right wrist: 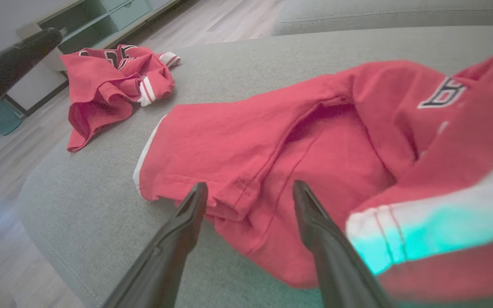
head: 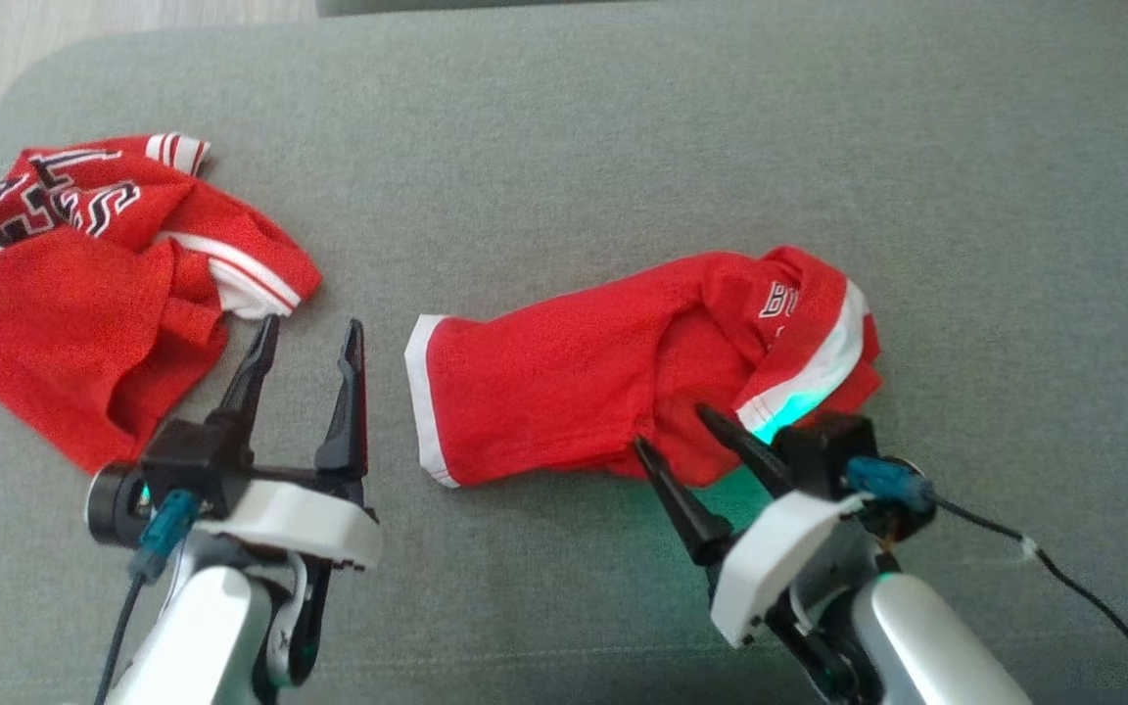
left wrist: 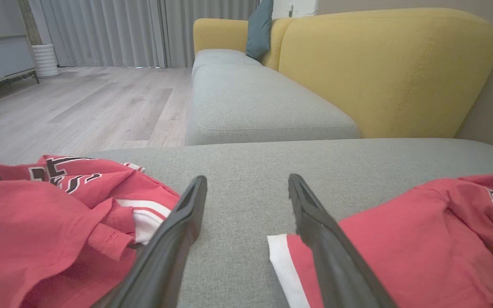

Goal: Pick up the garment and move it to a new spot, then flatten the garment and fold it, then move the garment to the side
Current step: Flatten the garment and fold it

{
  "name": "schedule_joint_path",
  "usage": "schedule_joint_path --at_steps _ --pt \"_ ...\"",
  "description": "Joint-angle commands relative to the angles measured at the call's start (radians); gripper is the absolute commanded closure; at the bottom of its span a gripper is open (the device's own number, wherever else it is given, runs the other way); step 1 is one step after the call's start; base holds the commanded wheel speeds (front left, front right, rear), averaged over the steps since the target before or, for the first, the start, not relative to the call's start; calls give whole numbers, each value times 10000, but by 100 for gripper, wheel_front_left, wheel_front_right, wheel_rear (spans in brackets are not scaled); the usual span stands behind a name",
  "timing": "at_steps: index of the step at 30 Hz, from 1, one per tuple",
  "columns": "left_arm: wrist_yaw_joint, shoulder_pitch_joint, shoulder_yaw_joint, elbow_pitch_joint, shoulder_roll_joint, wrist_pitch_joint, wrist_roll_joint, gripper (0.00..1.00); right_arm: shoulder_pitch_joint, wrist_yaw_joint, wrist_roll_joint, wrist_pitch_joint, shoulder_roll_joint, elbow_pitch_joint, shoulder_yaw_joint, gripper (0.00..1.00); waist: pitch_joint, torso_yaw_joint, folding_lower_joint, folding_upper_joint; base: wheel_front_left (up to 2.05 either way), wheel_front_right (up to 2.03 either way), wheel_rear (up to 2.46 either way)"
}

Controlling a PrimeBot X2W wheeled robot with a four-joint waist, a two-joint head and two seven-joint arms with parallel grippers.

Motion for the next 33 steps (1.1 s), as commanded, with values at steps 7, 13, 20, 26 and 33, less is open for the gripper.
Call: schedule_joint_path --at_steps 7,13,20,26,33 --pt "-38 -755 420 -266 -37 -122 207 0 -945 -7 240 203 26 279 717 0 391 234 0 0 0 0 0" --pt "-115 -807 471 -214 -173 -122 271 0 -1187 -7 484 134 -49 384 1054 60 470 296 0 0 0 0 0" --pt "-203 -827 590 -194 -296 -122 367 0 -1329 -7 780 -28 -206 187 1122 100 488 297 0 0 0 0 0" --pt "-251 -757 744 -152 -347 -122 447 0 -1514 -7 774 -660 -258 -486 636 100 387 141 0 0 0 0 0" --pt "-319 -670 861 -137 -372 -122 486 0 -1527 -7 664 -776 -410 -1202 -812 100 267 -58 0 0 0 0 0"
